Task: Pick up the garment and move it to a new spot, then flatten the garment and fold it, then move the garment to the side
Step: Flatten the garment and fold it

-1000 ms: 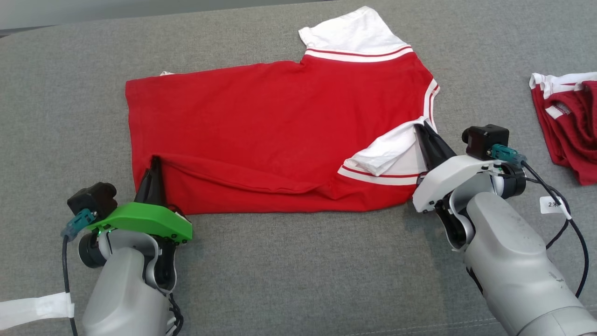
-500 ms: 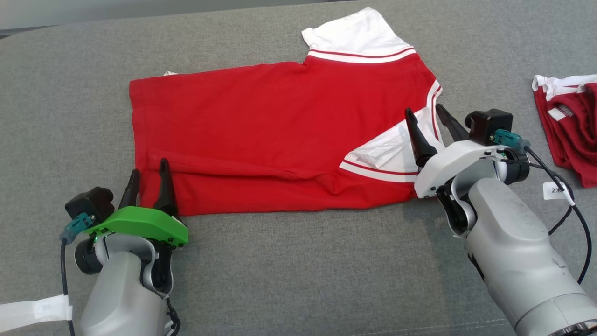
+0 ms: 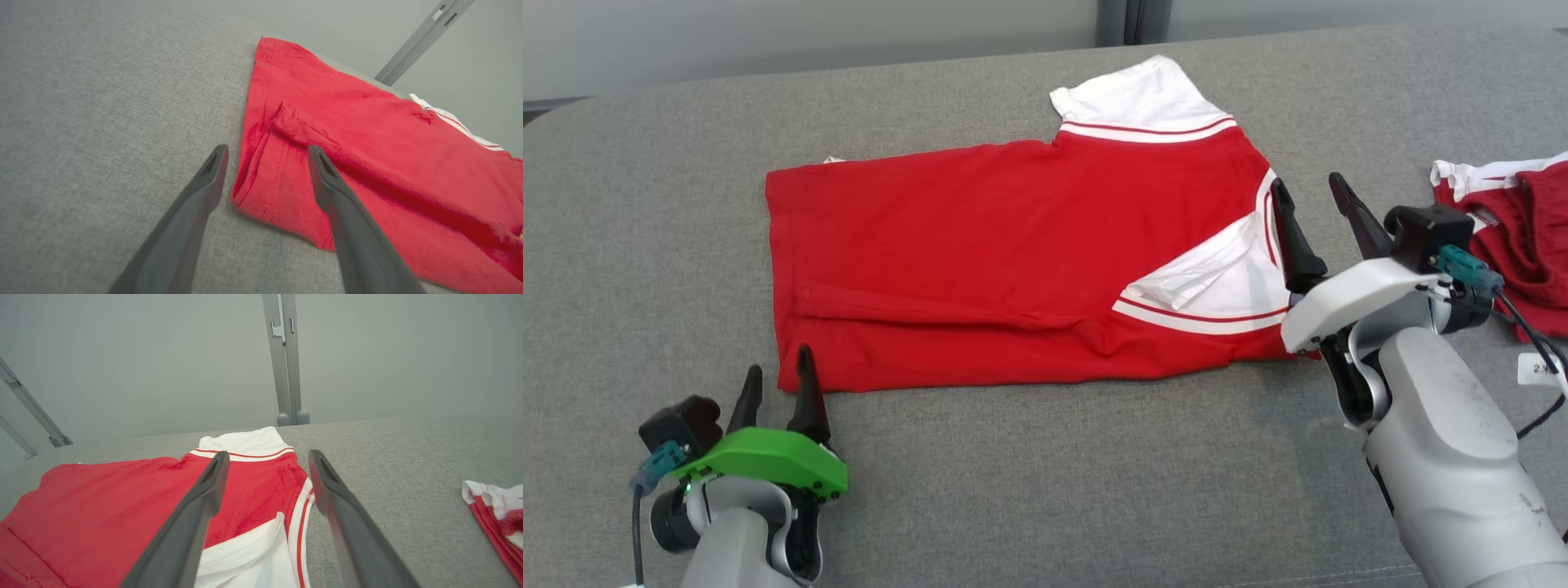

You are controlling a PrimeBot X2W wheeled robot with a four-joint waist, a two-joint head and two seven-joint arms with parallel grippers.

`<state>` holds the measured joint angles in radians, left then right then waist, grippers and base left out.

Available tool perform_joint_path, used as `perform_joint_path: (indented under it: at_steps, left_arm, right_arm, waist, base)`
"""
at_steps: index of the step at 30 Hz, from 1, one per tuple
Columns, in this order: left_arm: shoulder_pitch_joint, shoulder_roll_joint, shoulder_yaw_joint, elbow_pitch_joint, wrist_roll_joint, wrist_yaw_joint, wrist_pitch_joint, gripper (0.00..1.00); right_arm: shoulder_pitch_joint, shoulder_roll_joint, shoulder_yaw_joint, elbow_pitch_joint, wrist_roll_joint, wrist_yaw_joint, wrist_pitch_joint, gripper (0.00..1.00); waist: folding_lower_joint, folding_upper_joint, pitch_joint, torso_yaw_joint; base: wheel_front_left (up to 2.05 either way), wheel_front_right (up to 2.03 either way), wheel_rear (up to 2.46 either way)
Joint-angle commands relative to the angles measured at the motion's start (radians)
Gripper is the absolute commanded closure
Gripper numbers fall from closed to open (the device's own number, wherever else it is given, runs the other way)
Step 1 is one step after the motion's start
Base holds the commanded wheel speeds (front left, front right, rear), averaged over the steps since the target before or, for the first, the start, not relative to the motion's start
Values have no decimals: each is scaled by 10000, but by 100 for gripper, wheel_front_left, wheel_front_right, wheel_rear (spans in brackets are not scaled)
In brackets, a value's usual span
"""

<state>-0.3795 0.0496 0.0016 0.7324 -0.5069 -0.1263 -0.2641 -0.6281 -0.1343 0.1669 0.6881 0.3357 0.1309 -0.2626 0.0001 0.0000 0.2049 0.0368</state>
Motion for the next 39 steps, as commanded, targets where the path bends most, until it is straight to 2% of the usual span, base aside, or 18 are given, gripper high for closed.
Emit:
perform_joint_path:
  at_steps: [1,6,11,18,24,25,26,27,29,30,35,39]
  left_arm:
    - [308,26,61,124,66,82,3,0]
    - [637,26,55,638,-121,221,18,0]
    - [620,24,-104,1082,-484,179,223,0]
    - [242,26,-171,1463,-838,140,312,0]
    - [-173,23,144,1983,-1593,81,358,0]
    - [-218,24,164,2069,-1631,76,345,5]
    - [-271,30,178,2150,-1654,69,326,22]
    - [-331,64,232,2234,-1677,91,286,51]
    - [-461,138,314,2260,-1628,143,160,93]
    - [-485,137,356,2249,-1604,158,99,100]
    - [-338,184,152,1963,-1079,122,-22,100]
    - [-41,191,242,1369,-584,334,-10,100]
  right_arm:
    - [469,59,-241,-314,-186,-3,-24,0]
    - [1361,178,-723,-1198,-592,-3,-24,0]
    - [2201,379,-1074,-2031,-806,-3,-24,0]
    - [2836,497,-1245,-2729,-938,-3,-24,0]
    - [3248,576,-1366,-3086,-1009,-3,-24,0]
    - [3306,586,-1386,-3131,-1010,-3,-24,0]
    - [3377,599,-1410,-3175,-1020,-3,-24,0]
    - [3435,612,-1429,-3206,-1022,-2,-24,0]
    - [3542,626,-1460,-3263,-1026,-3,-24,0]
    - [3619,638,-1456,-3235,-1024,-2,-24,0]
    - [3905,721,-1386,-2424,-855,-3,331,0]
    - [3766,766,-1399,-1756,-863,-3,649,0]
  waist:
    - [-1,0,-310,-60]
    - [-1,0,-678,-149]
    - [-1,0,-848,-332]
    - [-1,0,-781,-686]
    - [-1,0,-695,-1005]
    - [-1,0,-687,-1041]
    - [-1,0,-683,-1069]
    - [-1,0,-681,-1095]
    - [-1,0,-680,-1133]
    - [-1,0,-686,-1139]
    - [-1,0,-760,-1018]
    - [-1,0,-795,-852]
  base:
    - [0,0,0]
    - [0,0,0]
    - [0,0,0]
    - [0,0,0]
    - [0,0,0]
    - [0,0,0]
    - [0,0,0]
    - [0,0,0]
    - [0,0,0]
    - [0,0,0]
    - [0,0,0]
    - [0,0,0]
